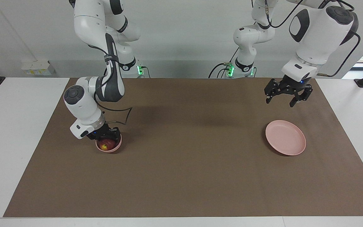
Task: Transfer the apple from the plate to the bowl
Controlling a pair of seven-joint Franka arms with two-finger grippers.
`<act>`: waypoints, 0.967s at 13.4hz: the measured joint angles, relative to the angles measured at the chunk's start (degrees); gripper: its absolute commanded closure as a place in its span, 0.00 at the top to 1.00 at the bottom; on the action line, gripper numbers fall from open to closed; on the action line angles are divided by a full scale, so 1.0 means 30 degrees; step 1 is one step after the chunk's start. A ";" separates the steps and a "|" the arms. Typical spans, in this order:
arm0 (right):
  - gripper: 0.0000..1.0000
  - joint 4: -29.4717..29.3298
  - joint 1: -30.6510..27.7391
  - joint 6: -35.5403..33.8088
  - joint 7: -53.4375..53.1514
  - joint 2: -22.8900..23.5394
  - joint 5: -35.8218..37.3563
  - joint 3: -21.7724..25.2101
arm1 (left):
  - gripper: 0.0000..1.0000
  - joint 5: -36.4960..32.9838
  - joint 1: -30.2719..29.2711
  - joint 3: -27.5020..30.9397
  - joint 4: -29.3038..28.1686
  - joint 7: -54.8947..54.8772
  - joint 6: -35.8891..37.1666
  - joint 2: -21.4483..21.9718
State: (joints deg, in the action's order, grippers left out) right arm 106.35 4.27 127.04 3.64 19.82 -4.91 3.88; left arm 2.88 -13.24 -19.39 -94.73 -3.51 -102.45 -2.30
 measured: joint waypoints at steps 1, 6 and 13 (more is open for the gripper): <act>1.00 -0.0155 0.0023 -0.0005 0.0000 -0.0157 0.0000 0.0000 | 1.00 0.0000 -0.0009 0.0029 0.0000 0.0001 -0.0008 0.0000; 1.00 -0.0534 0.0035 -0.1467 -0.0828 -0.2351 0.0054 0.0036 | 1.00 -0.0001 -0.0360 0.0084 0.0218 -0.0001 -0.0039 0.0020; 1.00 -0.2249 0.0063 -0.7358 -0.1885 -0.6046 0.1283 0.0093 | 1.00 -0.0002 0.2680 0.3369 0.2869 -0.0007 0.3347 0.0380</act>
State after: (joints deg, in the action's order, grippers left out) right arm 99.61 4.46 104.97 -2.01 1.68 -1.06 4.16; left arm 2.87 -5.20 -9.28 -86.12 -3.53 -92.41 -1.16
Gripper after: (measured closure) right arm 0.000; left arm 0.000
